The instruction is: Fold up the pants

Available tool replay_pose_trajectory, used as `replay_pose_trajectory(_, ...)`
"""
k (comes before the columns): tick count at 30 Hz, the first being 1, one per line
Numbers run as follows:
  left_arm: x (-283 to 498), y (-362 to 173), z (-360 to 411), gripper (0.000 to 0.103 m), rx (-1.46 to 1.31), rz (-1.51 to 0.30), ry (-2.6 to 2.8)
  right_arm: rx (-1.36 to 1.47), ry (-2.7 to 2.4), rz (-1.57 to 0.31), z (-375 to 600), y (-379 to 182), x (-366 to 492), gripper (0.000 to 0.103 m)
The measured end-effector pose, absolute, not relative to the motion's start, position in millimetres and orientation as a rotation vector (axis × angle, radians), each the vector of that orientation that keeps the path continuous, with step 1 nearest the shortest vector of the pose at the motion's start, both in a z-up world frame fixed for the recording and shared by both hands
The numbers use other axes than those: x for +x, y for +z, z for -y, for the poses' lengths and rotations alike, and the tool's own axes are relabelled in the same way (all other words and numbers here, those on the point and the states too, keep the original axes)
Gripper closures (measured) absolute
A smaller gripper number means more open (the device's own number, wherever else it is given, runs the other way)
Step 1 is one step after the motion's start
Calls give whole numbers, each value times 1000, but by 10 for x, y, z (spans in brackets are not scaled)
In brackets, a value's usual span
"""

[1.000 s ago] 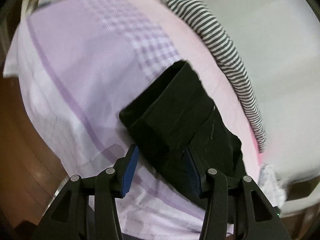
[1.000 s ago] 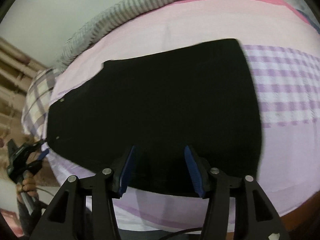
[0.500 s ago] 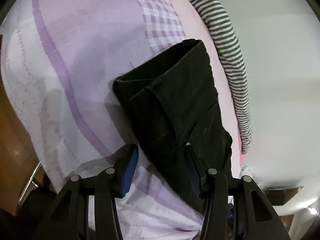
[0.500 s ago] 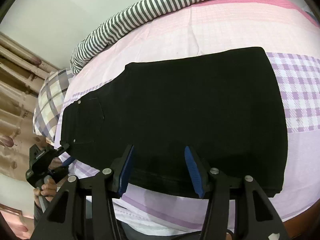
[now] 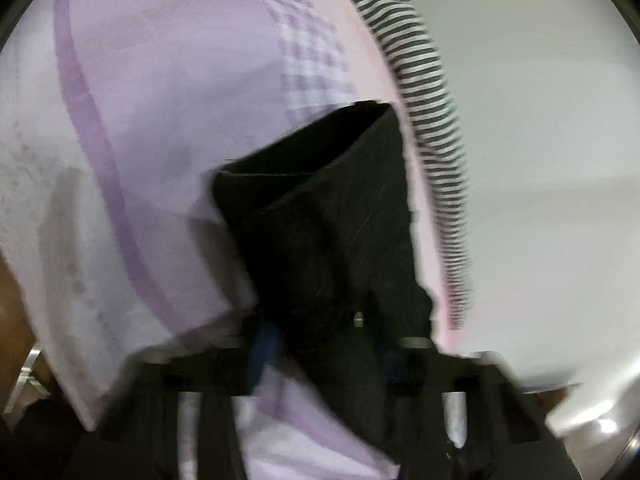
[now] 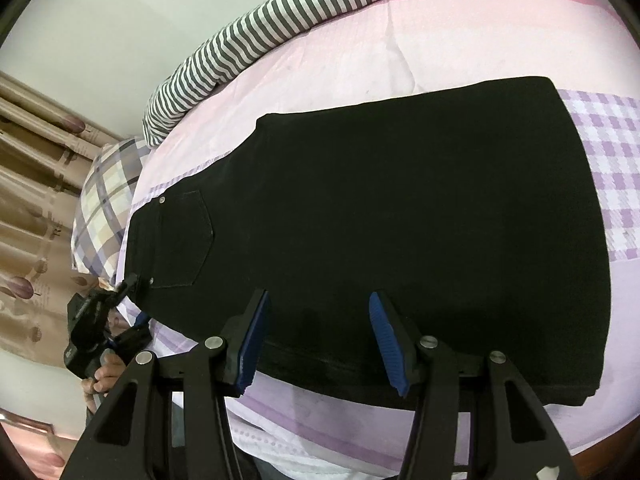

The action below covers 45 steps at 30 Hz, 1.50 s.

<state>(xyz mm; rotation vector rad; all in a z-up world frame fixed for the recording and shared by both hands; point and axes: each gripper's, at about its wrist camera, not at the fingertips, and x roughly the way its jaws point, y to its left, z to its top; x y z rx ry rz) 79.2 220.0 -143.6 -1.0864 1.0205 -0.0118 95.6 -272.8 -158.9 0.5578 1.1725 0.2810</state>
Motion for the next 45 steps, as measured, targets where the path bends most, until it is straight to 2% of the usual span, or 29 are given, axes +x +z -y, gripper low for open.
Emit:
replay_pose_trajectory(2, 800, -1436, -2178, 88, -1067, -1022, -7, 566, 280, -1169, 2733, -1585, 953, 53)
replay_pose_trajectory(5, 854, -1222, -2068, 92, -957, -1019, 16, 582, 275, -1155, 2766, -1564, 948, 53)
replay_pose_trajectory(12, 1187, -414, -1428, 92, -642, -911, -153, 611, 273, -1114, 2896, -1469, 935, 53)
replay_pose_trajectory(18, 1441, -84, -497, 92, -432, -890, -355, 652, 243, -1059, 3167, -1361, 875, 53)
replay_pose_trajectory(25, 1394, -205, 632, 92, -207, -947, -597, 741, 178, -1019, 3613, -1369, 756, 53)
replay_pose_trajectory(30, 1269, -642, 1328, 92, -50, -1135, -685, 788, 140, -1008, 3847, -1428, 707, 53)
replay_pose_trajectory(33, 1304, -957, 1520, 91, 1, -1252, -668, 800, 131, -1011, 3936, -1462, 684, 53)
replay_pose_trajectory(36, 1311, -935, 1611, 90, 47, -1255, -664, 805, 138, -1017, 3980, -1492, 682, 53)
replay_pose_trajectory(38, 1279, -903, 1656, 79, 77, -1248, -679, 813, 143, -1026, 4000, -1522, 687, 53)
replay_pose_trajectory(40, 1225, -882, 1666, 73, 94, -1247, -695, 819, 151, -1032, 4005, -1537, 716, 53)
replay_pose_trajectory(45, 1076, -694, 1612, 70, 137, -1188, -751, 821, 196, -1046, 3994, -1566, 764, 53)
